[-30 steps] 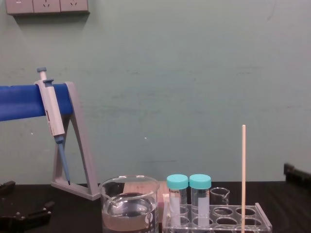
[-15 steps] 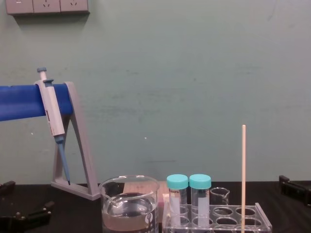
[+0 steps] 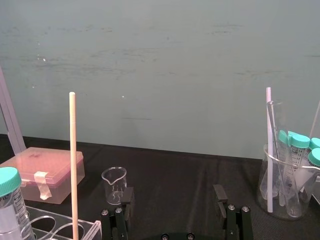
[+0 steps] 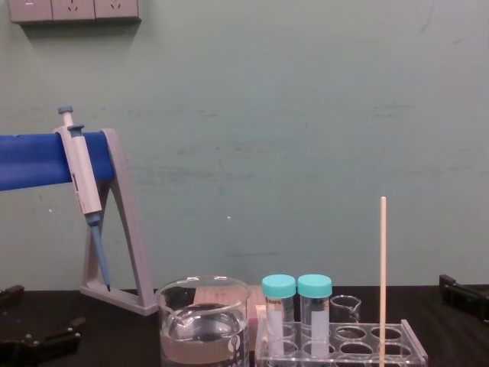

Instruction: Hold the thermometer with one hand and immerse one end into the beaker, then reinsert it into the test tube rack.

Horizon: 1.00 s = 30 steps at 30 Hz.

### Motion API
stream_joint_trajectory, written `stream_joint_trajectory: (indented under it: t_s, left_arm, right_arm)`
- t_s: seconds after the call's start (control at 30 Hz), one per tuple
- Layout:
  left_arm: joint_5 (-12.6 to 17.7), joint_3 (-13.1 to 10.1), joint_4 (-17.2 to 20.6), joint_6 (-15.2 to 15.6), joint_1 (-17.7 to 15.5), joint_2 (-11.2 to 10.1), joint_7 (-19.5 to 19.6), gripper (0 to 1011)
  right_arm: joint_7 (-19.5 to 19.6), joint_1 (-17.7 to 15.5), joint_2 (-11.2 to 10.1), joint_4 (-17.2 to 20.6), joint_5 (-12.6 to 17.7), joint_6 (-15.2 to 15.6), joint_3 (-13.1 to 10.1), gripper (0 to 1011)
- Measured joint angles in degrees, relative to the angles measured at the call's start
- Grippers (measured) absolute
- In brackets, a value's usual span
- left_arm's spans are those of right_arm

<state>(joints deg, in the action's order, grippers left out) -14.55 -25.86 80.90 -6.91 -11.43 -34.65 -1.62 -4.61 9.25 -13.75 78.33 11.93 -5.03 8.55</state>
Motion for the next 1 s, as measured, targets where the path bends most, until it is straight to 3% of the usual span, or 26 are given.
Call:
stream_joint_trajectory:
  t_s: [1.0]
  left_arm:
    - [0.00,0.00,0.00,0.00,0.00,0.00,0.00,1004]
  right_arm:
    - [0.12,-0.01,-0.06,0.14,0.00,0.00,0.03,1003]
